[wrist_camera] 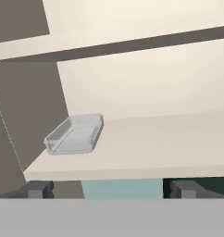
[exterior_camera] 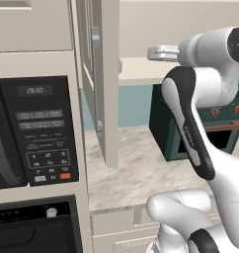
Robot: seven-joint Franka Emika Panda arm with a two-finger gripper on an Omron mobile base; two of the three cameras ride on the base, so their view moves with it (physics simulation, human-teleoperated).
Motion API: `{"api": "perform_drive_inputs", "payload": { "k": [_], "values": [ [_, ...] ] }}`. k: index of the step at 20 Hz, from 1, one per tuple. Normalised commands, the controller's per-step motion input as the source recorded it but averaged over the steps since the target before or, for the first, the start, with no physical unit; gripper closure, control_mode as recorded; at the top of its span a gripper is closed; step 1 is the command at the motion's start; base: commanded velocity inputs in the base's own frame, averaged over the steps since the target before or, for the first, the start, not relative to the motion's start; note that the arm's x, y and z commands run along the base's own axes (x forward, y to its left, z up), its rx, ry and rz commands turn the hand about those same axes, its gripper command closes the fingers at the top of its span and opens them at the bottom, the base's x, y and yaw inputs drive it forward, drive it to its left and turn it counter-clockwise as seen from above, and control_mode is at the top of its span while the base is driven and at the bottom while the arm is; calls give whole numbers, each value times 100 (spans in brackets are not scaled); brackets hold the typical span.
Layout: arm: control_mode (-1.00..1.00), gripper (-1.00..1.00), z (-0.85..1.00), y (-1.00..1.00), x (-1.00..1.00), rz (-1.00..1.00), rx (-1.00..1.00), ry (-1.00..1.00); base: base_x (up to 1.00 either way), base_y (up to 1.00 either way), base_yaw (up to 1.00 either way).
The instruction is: Retrieve the tupperware and aluminum foil from the cabinet and place them on the dining counter near the plate with squash and garlic to prepare for storing leftovers.
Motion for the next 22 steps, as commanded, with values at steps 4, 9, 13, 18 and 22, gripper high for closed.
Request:
{"api": "perform_drive_inputs", "payload": {
  "k": [4, 9, 13, 18, 22],
  "values": [
    [-100, -100, -32, 18, 65, 0, 0, 1, 0, 0, 0],
    [-100, -100, -19, 30, 71, 0, 0, 5, 0, 0, 0],
    [-100, -100, -1, 30, 69, 0, 0, 9, 0, 0, 0],
    [-100, -100, 0, 27, 63, 0, 0, 10, 0, 0, 0],
    [-100, -100, -1, 16, 54, 0, 0, 7, 0, 0, 0]
  ]
}}
